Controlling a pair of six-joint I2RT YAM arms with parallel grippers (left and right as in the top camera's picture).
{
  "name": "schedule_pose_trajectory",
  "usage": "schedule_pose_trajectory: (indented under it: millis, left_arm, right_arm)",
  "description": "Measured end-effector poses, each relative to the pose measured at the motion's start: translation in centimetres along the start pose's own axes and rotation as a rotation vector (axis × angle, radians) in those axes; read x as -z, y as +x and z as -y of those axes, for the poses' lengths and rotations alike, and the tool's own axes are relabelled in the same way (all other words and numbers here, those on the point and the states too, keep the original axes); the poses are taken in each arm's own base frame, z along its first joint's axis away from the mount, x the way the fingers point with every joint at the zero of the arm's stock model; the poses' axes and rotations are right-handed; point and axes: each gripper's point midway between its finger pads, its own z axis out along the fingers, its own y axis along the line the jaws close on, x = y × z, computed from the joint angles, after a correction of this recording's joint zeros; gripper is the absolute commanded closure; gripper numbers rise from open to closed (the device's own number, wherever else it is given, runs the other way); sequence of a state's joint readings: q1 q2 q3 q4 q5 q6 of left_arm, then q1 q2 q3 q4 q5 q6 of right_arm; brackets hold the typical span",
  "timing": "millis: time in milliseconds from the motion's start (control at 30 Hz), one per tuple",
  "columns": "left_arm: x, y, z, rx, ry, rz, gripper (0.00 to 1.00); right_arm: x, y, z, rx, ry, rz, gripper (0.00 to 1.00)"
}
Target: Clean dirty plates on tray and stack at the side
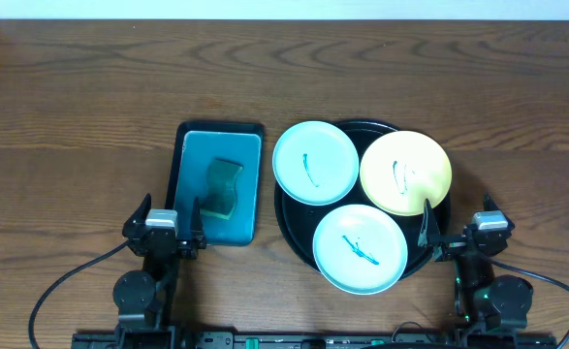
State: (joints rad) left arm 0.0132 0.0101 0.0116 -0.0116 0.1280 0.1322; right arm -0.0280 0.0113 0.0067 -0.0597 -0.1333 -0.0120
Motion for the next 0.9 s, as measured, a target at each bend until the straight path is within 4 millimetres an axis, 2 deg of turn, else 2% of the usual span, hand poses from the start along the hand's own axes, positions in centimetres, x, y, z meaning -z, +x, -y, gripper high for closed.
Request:
schedule_pose_trajectory:
  millis: [900]
  left_arm:
    - [0.0, -0.02, 0.0, 0.0, 0.0, 0.0, 0.17]
  right_arm:
    - [0.0, 0.0, 0.0, 0.0, 0.0, 0.0, 0.01]
